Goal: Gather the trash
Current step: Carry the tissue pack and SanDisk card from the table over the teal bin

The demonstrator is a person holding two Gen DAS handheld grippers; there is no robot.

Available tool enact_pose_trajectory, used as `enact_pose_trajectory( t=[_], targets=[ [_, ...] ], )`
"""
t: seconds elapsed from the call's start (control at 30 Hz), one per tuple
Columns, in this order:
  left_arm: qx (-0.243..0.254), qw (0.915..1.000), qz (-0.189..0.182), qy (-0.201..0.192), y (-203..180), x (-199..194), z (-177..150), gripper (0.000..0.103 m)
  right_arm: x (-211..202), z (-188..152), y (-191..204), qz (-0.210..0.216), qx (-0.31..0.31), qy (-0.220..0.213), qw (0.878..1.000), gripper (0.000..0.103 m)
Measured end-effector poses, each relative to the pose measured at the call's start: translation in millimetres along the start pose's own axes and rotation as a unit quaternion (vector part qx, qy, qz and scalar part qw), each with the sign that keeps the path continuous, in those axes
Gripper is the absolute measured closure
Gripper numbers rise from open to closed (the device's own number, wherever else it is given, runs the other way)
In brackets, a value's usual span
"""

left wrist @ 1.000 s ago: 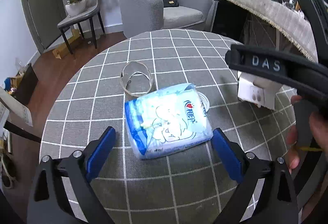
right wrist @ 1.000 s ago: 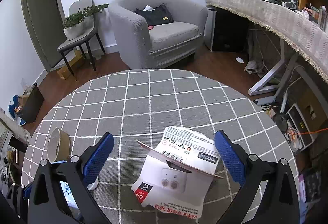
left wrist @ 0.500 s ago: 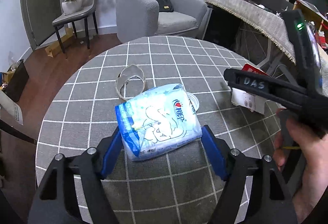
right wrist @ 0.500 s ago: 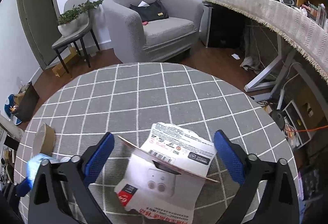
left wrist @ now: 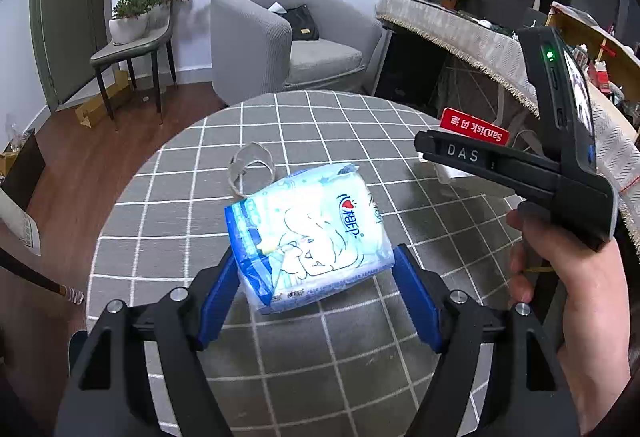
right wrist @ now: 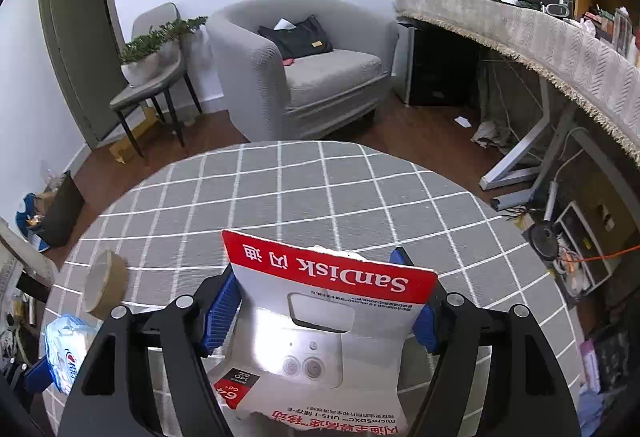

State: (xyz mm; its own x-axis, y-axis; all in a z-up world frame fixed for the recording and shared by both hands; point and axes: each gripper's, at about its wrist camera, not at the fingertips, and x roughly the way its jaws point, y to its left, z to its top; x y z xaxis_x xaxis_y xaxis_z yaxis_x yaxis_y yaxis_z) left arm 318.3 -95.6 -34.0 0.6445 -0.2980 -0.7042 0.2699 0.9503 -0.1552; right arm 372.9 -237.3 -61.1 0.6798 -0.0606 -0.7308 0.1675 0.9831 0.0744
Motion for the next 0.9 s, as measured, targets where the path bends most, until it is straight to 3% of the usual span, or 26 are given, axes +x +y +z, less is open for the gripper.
enact_pose_trajectory(
  t=[0.9],
  targets=[
    [-0.036, 0.9991, 0.021, -0.011, 89.5, -82.2, -64.3, 0.026, -64.0, -36.6, 111.1, 0.149, -0.079, -0.037, 0.985, 0.03]
  ],
)
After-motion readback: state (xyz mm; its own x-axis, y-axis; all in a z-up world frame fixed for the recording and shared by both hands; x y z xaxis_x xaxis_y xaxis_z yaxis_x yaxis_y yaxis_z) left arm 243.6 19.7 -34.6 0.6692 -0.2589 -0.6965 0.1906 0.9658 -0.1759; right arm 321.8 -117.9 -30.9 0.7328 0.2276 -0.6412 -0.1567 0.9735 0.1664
